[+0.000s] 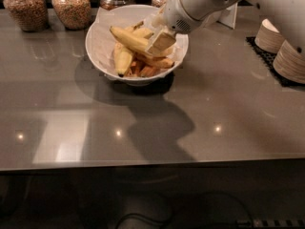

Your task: Pick banana from white bowl

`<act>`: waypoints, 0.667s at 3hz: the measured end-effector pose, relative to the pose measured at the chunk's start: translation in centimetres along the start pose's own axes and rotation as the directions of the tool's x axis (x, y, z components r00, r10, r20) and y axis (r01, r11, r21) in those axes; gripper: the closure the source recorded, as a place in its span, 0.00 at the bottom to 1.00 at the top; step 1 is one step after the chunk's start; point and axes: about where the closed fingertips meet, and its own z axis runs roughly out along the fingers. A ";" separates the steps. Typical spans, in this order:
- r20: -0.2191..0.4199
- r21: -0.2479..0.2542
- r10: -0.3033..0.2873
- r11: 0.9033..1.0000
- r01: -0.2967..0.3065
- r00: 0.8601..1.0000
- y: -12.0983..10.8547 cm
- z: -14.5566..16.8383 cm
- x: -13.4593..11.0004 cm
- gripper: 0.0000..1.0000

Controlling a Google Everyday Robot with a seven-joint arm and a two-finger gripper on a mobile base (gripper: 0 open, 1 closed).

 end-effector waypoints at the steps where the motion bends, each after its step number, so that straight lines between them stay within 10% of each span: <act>1: -0.015 -0.018 0.005 1.000 -0.005 1.000 0.2 1.3 0.6 0.46; 2: -0.015 -0.063 -0.010 0.998 0.009 1.000 1.4 2.7 0.1 0.45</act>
Offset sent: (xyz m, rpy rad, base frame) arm -0.0082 0.0338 -0.0401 -0.0367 0.0865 0.0851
